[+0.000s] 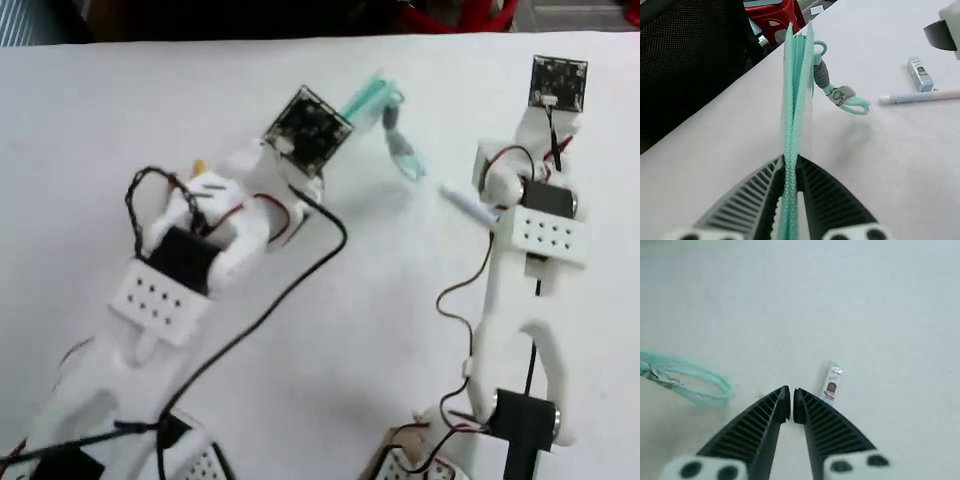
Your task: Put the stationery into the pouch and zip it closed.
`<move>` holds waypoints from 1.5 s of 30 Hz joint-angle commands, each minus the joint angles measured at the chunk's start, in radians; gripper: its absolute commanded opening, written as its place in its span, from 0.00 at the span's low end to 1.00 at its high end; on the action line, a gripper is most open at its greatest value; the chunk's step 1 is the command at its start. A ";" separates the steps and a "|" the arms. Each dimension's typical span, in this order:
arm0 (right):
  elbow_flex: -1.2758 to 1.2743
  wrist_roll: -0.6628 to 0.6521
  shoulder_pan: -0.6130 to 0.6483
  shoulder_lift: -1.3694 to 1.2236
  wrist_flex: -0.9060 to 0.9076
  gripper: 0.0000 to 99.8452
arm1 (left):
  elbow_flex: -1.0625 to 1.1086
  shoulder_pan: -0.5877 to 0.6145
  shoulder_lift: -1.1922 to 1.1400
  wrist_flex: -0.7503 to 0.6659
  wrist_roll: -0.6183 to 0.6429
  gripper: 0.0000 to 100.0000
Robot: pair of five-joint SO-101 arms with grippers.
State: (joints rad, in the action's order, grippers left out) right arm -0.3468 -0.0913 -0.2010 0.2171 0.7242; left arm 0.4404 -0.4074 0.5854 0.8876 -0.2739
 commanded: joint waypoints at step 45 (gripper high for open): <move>0.362 0.109 0.206 0.432 0.335 0.14 | 0.051 -0.173 0.406 0.083 0.112 0.02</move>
State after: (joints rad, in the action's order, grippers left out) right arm -0.0384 0.0376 0.0445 0.6421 1.1063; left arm 0.5263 -0.5669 0.9705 1.0088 -0.1926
